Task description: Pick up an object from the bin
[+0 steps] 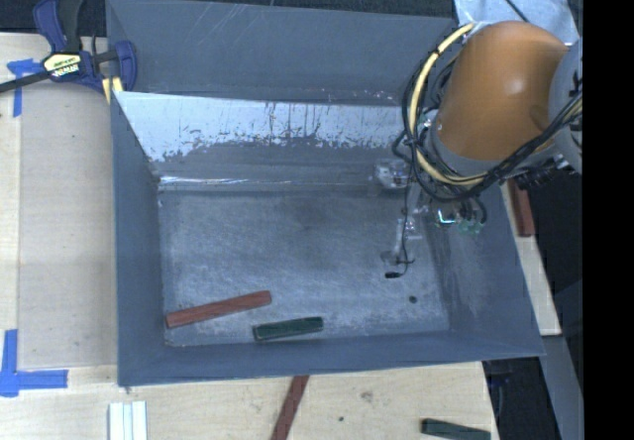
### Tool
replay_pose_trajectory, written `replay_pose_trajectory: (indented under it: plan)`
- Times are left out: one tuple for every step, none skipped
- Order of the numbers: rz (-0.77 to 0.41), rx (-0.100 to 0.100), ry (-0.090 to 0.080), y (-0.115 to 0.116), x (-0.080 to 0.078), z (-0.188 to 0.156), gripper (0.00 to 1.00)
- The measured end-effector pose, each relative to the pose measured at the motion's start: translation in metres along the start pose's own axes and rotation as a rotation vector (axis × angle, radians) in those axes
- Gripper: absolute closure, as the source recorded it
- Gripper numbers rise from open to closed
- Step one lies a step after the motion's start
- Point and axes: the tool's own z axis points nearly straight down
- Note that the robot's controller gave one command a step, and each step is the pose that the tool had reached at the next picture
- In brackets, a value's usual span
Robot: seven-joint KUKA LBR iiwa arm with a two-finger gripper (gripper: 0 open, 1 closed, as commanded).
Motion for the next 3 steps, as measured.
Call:
replay_pose_trajectory:
  plan:
    - [0.000,0.000,-0.008,0.000,-0.002,-0.004,0.00]
    - [-0.009,0.000,-0.013,0.007,0.010,0.056,0.00]
    - [-0.058,0.001,-0.011,0.022,0.018,0.123,0.00]
